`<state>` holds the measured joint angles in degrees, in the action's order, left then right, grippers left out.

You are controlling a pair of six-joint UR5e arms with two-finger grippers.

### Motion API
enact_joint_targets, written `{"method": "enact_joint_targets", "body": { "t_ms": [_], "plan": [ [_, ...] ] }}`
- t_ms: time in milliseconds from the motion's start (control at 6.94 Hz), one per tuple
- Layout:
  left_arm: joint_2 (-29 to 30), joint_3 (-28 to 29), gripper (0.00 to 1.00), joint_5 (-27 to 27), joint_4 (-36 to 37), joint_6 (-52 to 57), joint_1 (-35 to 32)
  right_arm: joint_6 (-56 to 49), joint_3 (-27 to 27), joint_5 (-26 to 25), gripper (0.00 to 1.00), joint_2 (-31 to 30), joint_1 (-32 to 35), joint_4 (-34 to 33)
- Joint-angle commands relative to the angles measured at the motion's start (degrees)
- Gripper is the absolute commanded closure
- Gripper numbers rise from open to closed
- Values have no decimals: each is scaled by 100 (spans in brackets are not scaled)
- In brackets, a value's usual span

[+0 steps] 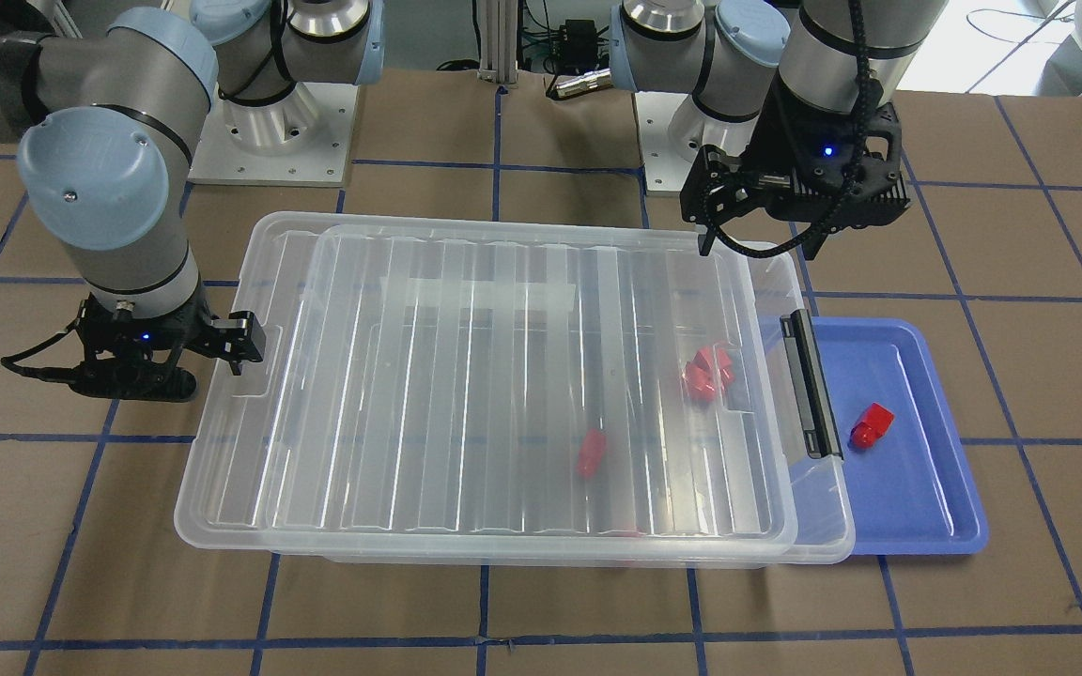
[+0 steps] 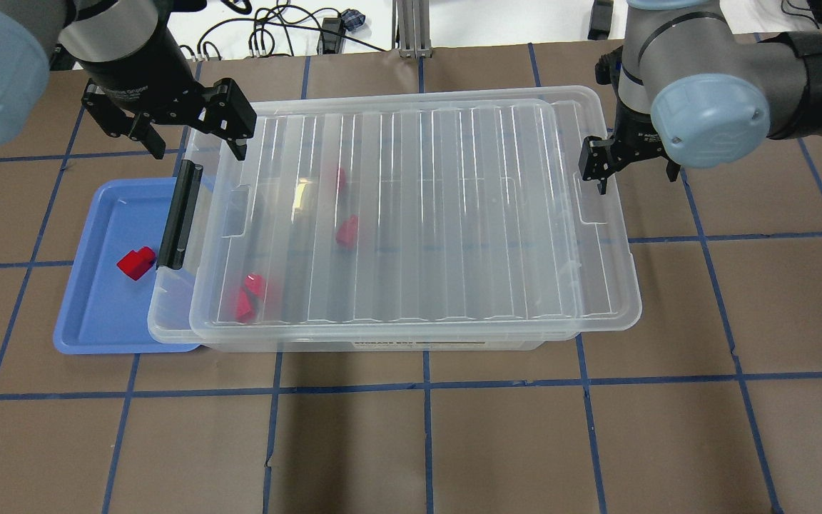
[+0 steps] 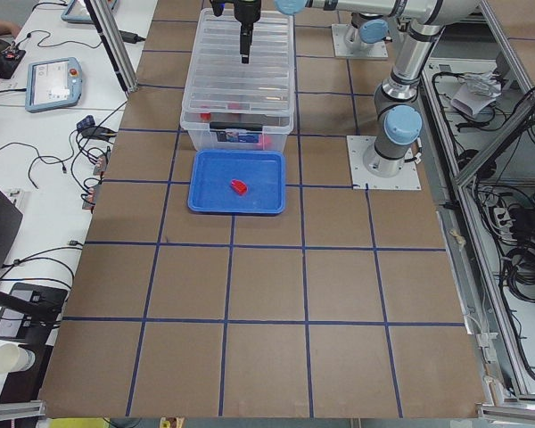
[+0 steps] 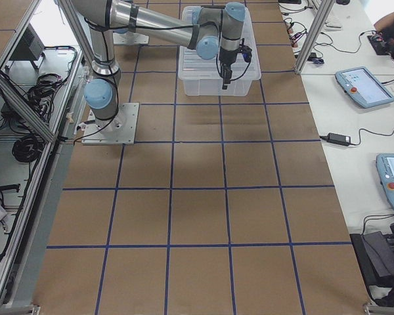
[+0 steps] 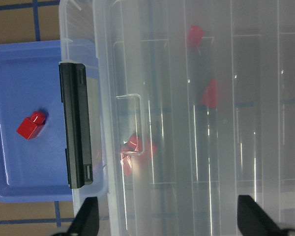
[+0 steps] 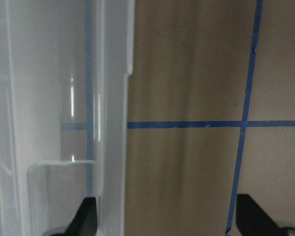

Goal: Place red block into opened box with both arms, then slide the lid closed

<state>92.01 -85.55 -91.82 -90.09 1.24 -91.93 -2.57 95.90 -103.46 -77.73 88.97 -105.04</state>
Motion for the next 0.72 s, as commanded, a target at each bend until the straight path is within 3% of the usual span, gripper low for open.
{"method": "enact_joint_targets", "body": {
  "t_ms": [0,576],
  "plan": [
    [45,3,0,-3,0,-1,-9,-6,8,-350,0,-5,-255,18],
    [142,266,0,-64,141,8,183,-453,8,-341,0,-23,-1082,98]
  ]
}}
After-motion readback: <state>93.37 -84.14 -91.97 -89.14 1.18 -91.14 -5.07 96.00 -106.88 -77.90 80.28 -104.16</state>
